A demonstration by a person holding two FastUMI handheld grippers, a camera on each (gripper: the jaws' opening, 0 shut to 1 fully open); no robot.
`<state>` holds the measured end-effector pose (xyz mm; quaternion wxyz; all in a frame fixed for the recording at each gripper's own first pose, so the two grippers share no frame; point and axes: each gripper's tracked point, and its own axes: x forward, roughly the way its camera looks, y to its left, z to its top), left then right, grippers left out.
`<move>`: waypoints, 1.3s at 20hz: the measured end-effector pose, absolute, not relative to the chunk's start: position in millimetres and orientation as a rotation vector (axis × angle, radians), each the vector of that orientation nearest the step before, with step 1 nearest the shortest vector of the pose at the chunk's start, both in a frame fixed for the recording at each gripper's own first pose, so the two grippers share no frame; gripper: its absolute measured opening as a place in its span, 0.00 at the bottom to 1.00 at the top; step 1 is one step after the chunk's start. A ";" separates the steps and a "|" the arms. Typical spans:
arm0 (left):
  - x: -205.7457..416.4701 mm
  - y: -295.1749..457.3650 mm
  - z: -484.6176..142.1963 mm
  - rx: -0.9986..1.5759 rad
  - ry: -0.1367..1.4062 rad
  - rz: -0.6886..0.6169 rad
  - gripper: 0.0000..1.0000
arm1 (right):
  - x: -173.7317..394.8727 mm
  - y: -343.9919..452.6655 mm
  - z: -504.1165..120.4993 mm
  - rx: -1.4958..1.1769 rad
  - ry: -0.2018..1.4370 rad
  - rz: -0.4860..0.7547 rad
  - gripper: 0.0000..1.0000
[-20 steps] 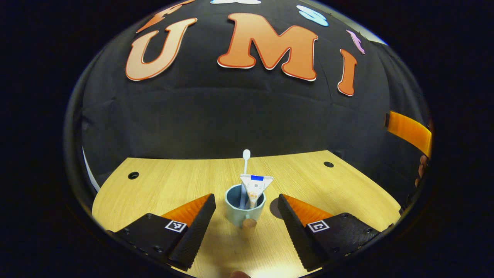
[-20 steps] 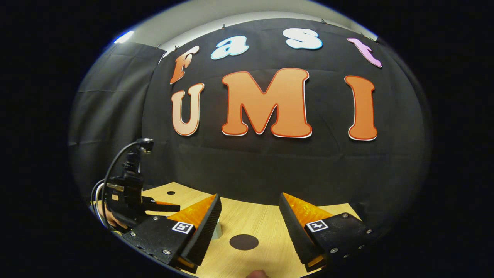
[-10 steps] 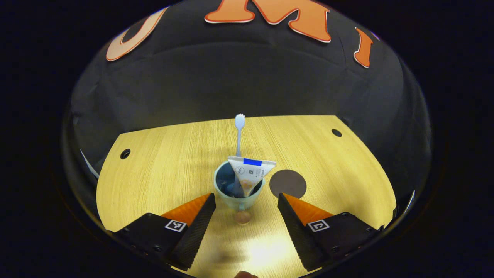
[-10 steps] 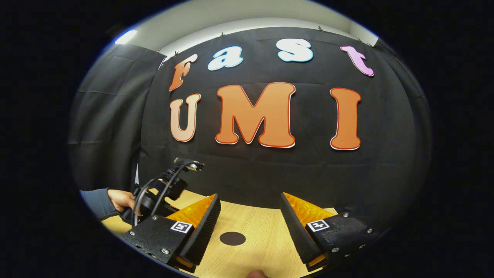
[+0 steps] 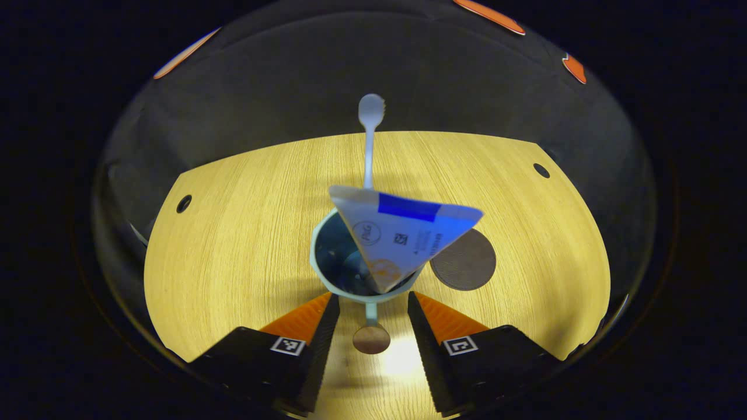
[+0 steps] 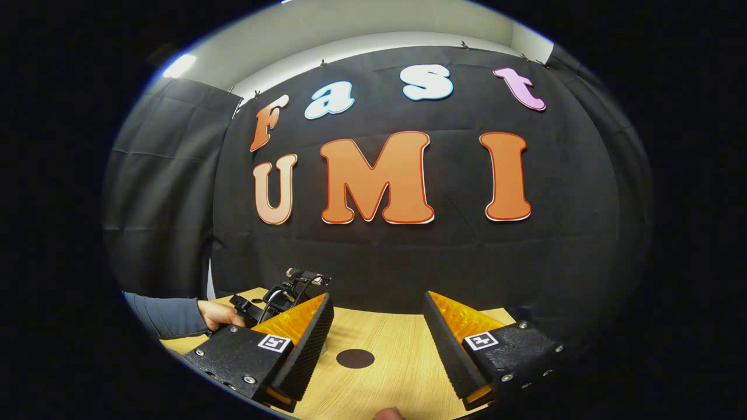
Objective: Put the toothbrush and toothpaste on the desktop into the cup, then pick up the cup and place it on the coaster on the desktop.
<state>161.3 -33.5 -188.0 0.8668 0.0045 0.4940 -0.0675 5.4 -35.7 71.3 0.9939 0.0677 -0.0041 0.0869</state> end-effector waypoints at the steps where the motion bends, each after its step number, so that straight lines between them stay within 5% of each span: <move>1: 158.5 -29.2 -189.6 0.004 1.045 -0.137 0.60 | 4.1 -36.5 69.7 0.140 -0.004 0.172 0.93; 2: 155.5 -28.6 -191.3 -0.015 1.054 -0.131 0.59 | 3.0 -38.0 66.5 0.144 -0.002 0.172 0.93; 4: 154.4 -28.7 -192.6 -0.024 1.059 -0.118 0.28 | 0.8 -41.0 66.9 0.159 -0.007 0.164 0.93; 26: 169.4 -29.3 -173.5 -0.029 0.930 -0.197 0.21 | -23.7 -77.3 45.5 0.214 0.000 0.097 0.93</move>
